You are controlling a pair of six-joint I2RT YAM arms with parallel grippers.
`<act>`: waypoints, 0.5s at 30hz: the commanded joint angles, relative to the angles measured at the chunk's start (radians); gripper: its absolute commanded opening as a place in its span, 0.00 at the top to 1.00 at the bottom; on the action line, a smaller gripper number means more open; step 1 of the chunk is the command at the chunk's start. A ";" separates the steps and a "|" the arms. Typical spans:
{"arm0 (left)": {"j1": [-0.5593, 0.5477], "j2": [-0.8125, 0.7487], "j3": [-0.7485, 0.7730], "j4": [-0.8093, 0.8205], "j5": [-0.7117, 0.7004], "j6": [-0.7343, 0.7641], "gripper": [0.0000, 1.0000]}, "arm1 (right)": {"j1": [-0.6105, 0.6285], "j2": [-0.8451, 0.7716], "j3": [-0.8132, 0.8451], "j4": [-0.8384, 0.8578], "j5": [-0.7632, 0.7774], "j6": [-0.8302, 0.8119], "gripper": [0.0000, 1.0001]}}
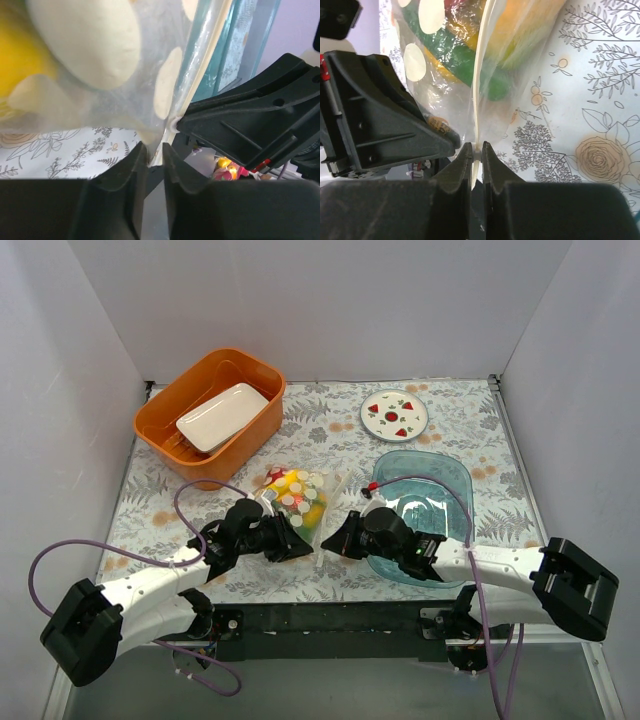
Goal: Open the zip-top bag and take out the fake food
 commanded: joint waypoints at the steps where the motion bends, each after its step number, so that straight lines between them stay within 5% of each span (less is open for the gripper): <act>1: 0.001 -0.001 0.019 -0.048 0.037 0.034 0.78 | -0.004 0.037 0.035 0.038 -0.004 -0.030 0.91; 5: 0.001 -0.029 0.016 -0.086 0.027 0.042 0.75 | -0.009 0.026 0.032 0.024 0.037 -0.030 0.91; 10: -0.001 -0.040 0.000 -0.097 0.047 0.048 0.51 | -0.009 0.020 0.043 0.020 0.037 -0.030 0.92; 15: 0.001 -0.057 -0.034 -0.042 0.039 -0.006 0.51 | -0.009 0.020 0.049 0.032 0.019 -0.021 0.94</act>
